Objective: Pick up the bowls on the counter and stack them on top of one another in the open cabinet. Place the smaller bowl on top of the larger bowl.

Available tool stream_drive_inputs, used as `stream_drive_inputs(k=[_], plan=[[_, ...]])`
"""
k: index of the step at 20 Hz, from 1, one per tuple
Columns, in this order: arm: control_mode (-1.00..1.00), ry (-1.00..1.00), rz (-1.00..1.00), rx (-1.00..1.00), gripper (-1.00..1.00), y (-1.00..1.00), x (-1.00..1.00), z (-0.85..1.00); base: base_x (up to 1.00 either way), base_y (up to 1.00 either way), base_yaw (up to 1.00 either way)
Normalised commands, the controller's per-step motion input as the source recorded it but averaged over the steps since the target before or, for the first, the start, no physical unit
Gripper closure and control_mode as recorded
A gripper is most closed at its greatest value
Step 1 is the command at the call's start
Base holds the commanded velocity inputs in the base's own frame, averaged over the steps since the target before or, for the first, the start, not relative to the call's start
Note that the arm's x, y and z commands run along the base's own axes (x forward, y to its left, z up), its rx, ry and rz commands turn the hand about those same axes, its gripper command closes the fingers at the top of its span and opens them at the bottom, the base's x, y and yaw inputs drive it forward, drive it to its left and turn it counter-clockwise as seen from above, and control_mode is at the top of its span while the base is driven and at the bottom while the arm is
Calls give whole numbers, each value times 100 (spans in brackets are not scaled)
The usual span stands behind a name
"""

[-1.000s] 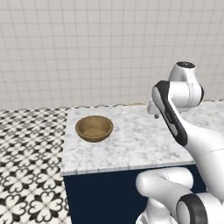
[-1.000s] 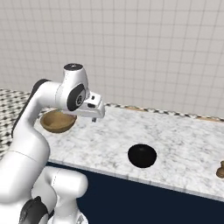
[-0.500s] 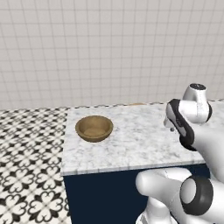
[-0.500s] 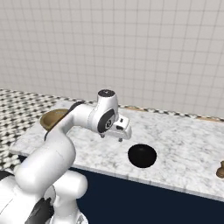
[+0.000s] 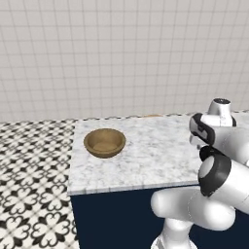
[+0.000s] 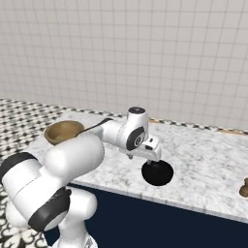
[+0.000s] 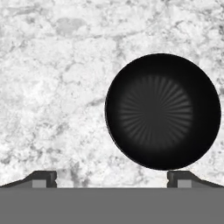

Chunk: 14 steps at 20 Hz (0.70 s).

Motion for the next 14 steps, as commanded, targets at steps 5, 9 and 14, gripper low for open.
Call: stream_drive_inputs(k=[5, 9, 14], plan=[[-100, 3, -3, 0, -100, 0, 8, -46, 0, 0, 0], [-100, 3, -2, 0, -100, 0, 22, -53, 0, 0, 0], [-100, 0, -1, 0, -100, -9, 26, -41, 0, 0, 0]])
